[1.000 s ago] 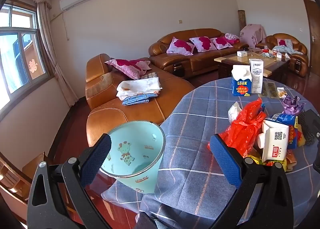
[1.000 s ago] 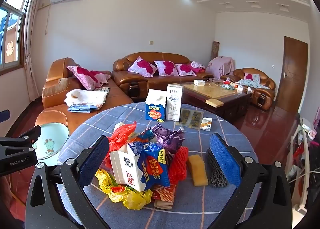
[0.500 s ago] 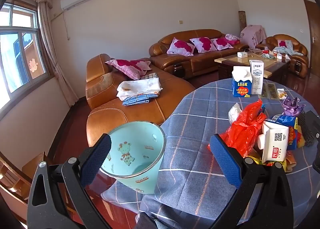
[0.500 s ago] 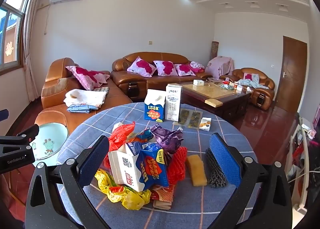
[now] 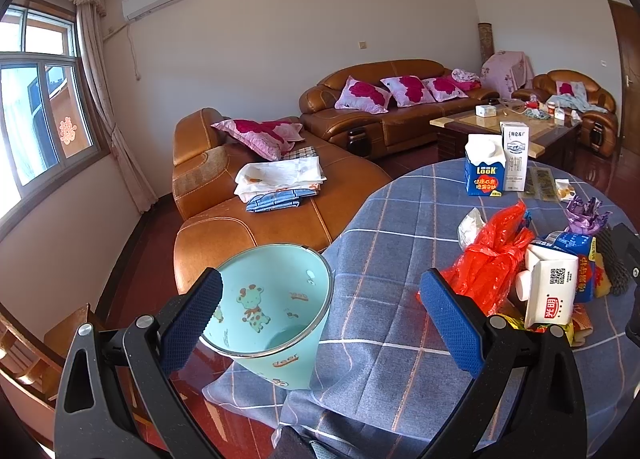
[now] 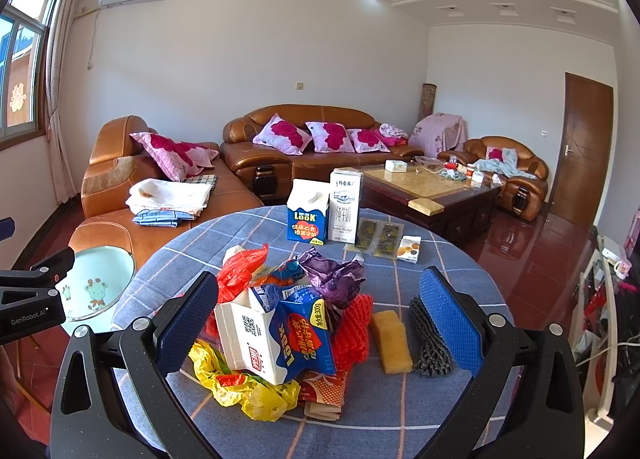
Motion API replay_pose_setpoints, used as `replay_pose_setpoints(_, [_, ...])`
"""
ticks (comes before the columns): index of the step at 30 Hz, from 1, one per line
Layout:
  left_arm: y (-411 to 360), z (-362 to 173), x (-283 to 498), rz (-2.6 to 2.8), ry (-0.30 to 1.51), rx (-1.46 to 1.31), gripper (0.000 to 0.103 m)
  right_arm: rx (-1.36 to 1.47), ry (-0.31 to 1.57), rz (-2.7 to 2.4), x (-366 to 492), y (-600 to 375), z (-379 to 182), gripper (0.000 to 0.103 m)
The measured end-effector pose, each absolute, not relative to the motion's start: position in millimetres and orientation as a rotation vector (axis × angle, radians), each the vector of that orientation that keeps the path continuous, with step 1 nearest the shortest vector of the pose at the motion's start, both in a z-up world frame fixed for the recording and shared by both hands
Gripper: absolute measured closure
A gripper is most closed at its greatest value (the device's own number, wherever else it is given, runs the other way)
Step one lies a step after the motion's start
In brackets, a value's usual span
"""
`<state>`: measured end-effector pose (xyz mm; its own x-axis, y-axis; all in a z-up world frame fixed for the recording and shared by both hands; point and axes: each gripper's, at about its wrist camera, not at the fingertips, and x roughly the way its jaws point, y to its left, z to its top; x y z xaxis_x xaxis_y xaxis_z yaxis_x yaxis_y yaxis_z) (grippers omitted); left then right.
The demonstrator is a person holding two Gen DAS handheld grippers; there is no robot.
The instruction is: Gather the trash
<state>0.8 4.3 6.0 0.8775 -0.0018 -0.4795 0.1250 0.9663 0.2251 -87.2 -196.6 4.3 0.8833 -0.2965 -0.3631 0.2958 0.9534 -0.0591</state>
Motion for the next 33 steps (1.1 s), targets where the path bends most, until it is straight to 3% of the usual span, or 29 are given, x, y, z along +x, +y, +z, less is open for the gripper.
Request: replay_pose_setpoints(33, [7.0, 7.7, 0.7, -0.061, 0.488, 0.245, 0.006, -0.001, 0.373, -0.310, -87.3, -206.1, 8.0, 0.005])
